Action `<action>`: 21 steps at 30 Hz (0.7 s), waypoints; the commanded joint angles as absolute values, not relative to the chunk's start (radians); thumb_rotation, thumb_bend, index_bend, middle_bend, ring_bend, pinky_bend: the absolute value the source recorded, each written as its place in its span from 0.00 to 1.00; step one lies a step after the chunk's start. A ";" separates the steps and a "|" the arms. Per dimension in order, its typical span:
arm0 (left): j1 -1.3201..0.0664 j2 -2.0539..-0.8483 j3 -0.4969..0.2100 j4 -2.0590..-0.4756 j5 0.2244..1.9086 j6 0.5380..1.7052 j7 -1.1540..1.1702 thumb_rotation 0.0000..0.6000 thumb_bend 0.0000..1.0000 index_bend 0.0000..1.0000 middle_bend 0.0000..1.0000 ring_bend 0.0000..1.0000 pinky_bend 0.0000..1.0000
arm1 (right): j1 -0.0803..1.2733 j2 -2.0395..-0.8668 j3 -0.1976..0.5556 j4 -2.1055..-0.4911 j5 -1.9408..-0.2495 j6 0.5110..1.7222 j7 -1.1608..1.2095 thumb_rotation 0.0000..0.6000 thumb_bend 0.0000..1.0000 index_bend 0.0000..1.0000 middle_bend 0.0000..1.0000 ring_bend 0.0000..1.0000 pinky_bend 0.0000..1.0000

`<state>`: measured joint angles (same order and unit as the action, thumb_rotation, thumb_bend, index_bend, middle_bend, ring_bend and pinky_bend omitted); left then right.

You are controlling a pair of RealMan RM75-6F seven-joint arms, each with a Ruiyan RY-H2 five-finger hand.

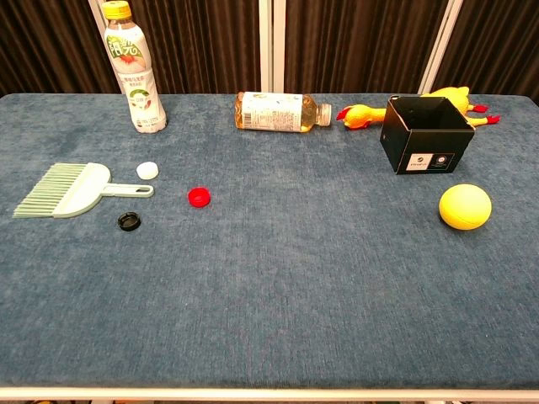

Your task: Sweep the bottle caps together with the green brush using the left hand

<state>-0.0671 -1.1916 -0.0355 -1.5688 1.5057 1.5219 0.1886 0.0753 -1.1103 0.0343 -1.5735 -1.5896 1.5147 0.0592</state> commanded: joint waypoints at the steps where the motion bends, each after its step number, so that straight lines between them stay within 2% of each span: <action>1: -0.069 -1.191 -0.035 -1.571 1.507 1.519 0.190 1.00 0.18 0.15 0.15 0.09 0.12 | 0.076 -1.110 0.034 -1.571 -1.590 1.514 0.061 1.00 0.22 0.01 0.09 0.00 0.05; 12: -0.108 -1.149 -0.057 -1.616 1.517 1.479 0.068 1.00 0.18 0.16 0.15 0.09 0.12 | 0.075 -1.098 0.048 -1.566 -1.599 1.544 0.072 1.00 0.22 0.01 0.09 0.00 0.05; 15: -0.156 -1.130 -0.089 -1.629 1.523 1.441 0.003 1.00 0.18 0.18 0.20 0.10 0.12 | 0.078 -1.088 0.057 -1.572 -1.603 1.555 0.071 1.00 0.22 0.01 0.09 0.00 0.05; 19: -0.239 -1.137 -0.137 -1.605 1.529 1.378 -0.040 1.00 0.19 0.28 0.33 0.22 0.12 | 0.083 -1.075 0.064 -1.585 -1.609 1.561 0.066 1.00 0.22 0.01 0.10 0.00 0.05; 21: -0.289 -1.146 -0.158 -1.596 1.519 1.323 -0.047 1.00 0.20 0.29 0.36 0.23 0.12 | 0.087 -1.068 0.066 -1.592 -1.610 1.558 0.063 1.00 0.22 0.01 0.10 0.00 0.05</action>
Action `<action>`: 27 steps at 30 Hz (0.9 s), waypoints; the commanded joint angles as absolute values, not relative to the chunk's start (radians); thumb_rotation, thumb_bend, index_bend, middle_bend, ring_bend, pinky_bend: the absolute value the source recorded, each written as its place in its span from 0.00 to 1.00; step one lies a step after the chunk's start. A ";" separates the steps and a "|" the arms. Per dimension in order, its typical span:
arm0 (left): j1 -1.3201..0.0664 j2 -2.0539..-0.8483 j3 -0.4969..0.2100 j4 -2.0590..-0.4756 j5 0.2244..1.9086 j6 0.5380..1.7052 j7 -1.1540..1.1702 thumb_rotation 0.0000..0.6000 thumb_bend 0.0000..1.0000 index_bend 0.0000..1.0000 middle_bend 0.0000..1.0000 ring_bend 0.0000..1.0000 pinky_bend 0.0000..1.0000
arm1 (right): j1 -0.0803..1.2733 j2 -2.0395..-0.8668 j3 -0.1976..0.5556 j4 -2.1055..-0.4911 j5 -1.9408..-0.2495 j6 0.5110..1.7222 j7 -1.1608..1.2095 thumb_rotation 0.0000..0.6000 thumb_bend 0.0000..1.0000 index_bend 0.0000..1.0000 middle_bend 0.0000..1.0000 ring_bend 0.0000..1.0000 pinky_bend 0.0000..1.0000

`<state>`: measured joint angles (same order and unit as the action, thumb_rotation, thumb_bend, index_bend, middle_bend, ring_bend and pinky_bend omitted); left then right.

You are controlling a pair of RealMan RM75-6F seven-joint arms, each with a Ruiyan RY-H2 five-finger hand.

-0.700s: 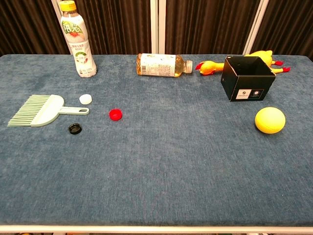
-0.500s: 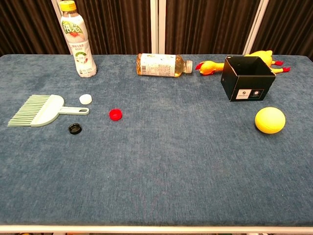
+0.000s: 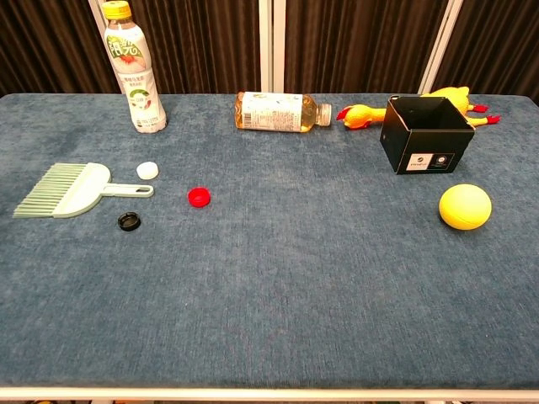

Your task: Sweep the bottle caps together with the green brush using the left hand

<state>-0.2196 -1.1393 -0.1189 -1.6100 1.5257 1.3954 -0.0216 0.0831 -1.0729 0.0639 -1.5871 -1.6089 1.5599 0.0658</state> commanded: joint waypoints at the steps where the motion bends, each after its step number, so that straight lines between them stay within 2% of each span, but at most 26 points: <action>1: -0.311 -1.151 -0.166 -1.595 1.509 1.293 -0.051 1.00 0.20 0.30 0.36 0.23 0.12 | 0.088 -1.065 0.067 -1.595 -1.610 1.556 0.061 1.00 0.22 0.01 0.10 0.00 0.05; 8: -0.494 -1.242 -0.210 -1.539 1.377 1.018 -0.033 1.00 0.20 0.30 0.38 0.23 0.12 | 0.096 -1.057 0.069 -1.609 -1.606 1.543 0.054 1.00 0.22 0.01 0.10 0.00 0.05; 14: -0.588 -1.346 -0.229 -1.510 1.178 0.887 0.132 1.00 0.21 0.31 0.39 0.23 0.12 | 0.091 -1.047 0.070 -1.613 -1.593 1.544 0.054 1.00 0.22 0.01 0.10 0.00 0.05; 22: -0.664 -1.459 -0.219 -1.468 0.946 0.865 0.351 1.00 0.22 0.31 0.43 0.27 0.13 | 0.091 -1.043 0.071 -1.611 -1.586 1.542 0.063 1.00 0.22 0.01 0.11 0.00 0.02; 27: -0.696 -1.522 -0.201 -1.438 0.857 0.925 0.478 1.00 0.26 0.31 0.43 0.26 0.13 | 0.091 -1.052 0.069 -1.599 -1.584 1.538 0.075 1.00 0.22 0.01 0.11 0.00 0.00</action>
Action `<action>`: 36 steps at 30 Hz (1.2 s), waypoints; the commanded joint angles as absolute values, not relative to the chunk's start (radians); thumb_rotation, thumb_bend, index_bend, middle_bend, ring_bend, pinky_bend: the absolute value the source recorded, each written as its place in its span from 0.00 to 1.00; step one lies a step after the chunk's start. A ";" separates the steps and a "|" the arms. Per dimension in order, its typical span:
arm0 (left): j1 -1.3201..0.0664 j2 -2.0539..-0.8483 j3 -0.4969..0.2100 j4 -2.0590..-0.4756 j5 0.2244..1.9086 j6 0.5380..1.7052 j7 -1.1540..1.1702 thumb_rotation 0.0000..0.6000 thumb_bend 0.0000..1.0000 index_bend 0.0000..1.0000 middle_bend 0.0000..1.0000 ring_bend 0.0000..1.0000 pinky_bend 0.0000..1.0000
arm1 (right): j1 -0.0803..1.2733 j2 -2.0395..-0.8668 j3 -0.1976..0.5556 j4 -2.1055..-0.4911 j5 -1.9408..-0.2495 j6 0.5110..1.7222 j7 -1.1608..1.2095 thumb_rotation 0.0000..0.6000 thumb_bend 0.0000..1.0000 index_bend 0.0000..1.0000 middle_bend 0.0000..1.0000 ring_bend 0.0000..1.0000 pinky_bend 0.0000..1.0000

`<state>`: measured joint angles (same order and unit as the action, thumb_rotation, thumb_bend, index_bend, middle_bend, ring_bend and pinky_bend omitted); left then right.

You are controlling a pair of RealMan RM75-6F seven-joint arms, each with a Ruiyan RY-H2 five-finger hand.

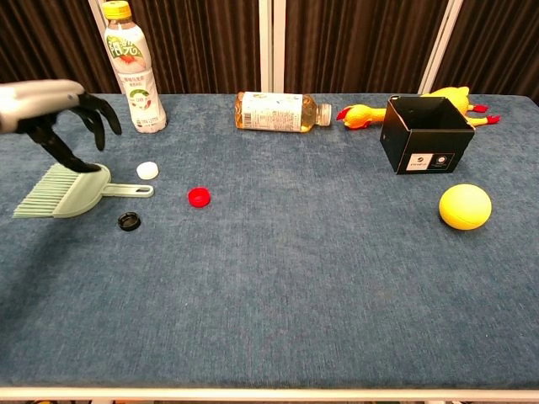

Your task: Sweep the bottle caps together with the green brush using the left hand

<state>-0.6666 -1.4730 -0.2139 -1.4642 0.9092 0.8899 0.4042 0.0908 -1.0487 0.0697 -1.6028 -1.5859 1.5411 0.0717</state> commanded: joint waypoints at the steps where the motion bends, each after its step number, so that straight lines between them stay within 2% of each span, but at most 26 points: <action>1: -0.700 -1.532 -0.199 -1.436 0.842 0.936 0.497 1.00 0.27 0.31 0.43 0.24 0.13 | 0.091 -1.053 0.069 -1.597 -1.581 1.536 0.076 1.00 0.22 0.01 0.11 0.00 0.00; 6: -0.721 -1.581 -0.181 -1.431 0.794 0.989 0.593 1.00 0.31 0.32 0.43 0.23 0.14 | 0.091 -1.056 0.067 -1.589 -1.572 1.529 0.086 1.00 0.22 0.01 0.13 0.00 0.00; 15: -0.748 -1.653 -0.157 -1.374 0.749 1.008 0.671 1.00 0.31 0.36 0.38 0.20 0.14 | 0.092 -1.058 0.067 -1.575 -1.568 1.523 0.103 1.00 0.22 0.01 0.13 0.00 0.00; 22: -0.750 -1.667 -0.152 -1.352 0.741 1.002 0.668 1.00 0.31 0.37 0.34 0.17 0.13 | 0.091 -1.060 0.066 -1.569 -1.562 1.520 0.109 1.00 0.22 0.01 0.13 0.00 0.00; 36: -0.774 -1.716 -0.139 -1.276 0.689 1.010 0.764 1.00 0.31 0.36 0.40 0.21 0.13 | 0.088 -1.067 0.067 -1.554 -1.554 1.519 0.125 1.00 0.21 0.01 0.13 0.00 0.00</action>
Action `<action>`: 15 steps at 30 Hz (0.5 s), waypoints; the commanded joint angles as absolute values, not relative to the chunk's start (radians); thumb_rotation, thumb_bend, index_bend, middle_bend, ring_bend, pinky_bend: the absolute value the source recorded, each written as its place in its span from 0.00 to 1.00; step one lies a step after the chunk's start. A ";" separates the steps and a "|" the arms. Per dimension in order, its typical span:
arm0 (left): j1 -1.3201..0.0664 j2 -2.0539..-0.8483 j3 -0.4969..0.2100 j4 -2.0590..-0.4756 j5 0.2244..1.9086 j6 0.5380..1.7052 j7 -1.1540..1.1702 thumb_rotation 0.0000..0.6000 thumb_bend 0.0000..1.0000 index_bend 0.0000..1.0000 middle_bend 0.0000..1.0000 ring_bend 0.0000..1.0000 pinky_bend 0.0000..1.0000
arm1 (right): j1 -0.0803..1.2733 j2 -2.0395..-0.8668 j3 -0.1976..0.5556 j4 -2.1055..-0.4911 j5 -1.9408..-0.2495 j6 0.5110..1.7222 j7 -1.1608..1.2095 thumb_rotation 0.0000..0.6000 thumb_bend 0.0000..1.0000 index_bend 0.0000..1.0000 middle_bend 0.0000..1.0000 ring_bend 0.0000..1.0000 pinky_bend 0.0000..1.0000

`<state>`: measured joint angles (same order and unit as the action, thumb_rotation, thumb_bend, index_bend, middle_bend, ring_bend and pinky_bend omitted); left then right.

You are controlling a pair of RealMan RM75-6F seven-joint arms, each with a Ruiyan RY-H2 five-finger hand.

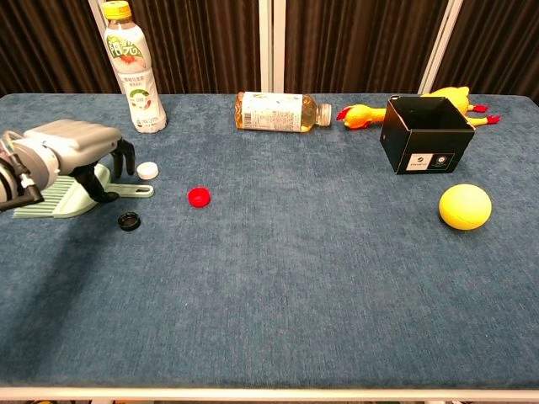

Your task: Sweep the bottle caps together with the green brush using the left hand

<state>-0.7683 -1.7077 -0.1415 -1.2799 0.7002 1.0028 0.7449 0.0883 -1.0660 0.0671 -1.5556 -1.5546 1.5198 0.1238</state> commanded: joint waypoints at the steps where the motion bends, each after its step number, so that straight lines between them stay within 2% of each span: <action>1: -0.776 -1.719 -0.139 -1.277 0.685 1.015 0.773 1.00 0.31 0.36 0.40 0.21 0.14 | 0.088 -1.067 0.067 -1.553 -1.553 1.518 0.125 1.00 0.21 0.01 0.13 0.00 0.00; 15: -0.801 -1.753 -0.115 -1.248 0.693 1.032 0.874 1.00 0.31 0.37 0.41 0.22 0.14 | 0.080 -1.072 0.068 -1.539 -1.540 1.521 0.146 1.00 0.21 0.01 0.13 0.00 0.00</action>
